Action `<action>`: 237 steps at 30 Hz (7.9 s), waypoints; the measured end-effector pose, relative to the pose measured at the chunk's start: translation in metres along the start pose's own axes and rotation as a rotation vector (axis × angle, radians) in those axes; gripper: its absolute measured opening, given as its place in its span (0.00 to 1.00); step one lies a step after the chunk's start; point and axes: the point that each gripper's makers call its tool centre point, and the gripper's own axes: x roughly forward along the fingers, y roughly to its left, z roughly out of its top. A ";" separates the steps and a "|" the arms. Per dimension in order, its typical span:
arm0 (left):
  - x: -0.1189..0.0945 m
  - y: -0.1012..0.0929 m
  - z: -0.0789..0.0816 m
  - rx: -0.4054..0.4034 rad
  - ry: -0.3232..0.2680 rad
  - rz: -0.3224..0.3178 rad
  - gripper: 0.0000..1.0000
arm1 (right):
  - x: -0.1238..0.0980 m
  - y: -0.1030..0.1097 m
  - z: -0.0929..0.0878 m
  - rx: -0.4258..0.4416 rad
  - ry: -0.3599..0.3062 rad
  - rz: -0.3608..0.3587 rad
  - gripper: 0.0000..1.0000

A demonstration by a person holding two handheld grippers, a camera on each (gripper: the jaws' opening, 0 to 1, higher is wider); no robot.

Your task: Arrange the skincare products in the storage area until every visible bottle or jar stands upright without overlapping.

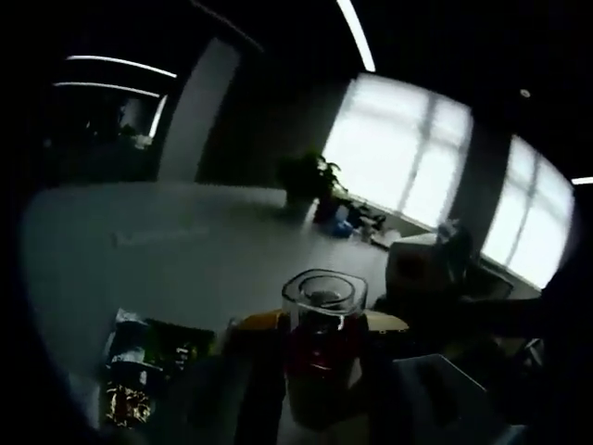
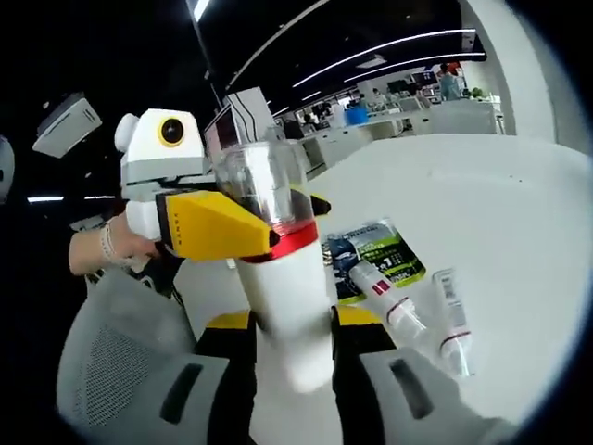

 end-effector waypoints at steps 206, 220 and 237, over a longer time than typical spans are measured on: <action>0.006 0.035 -0.054 0.178 0.117 0.026 0.38 | -0.022 -0.008 0.068 -0.354 -0.148 0.027 0.29; -0.028 0.044 -0.041 0.159 0.133 0.108 0.53 | -0.023 -0.009 0.069 -0.332 -0.151 0.026 0.30; -0.077 0.051 -0.047 0.145 0.174 0.225 0.77 | -0.024 -0.012 0.076 -0.303 -0.152 -0.007 0.34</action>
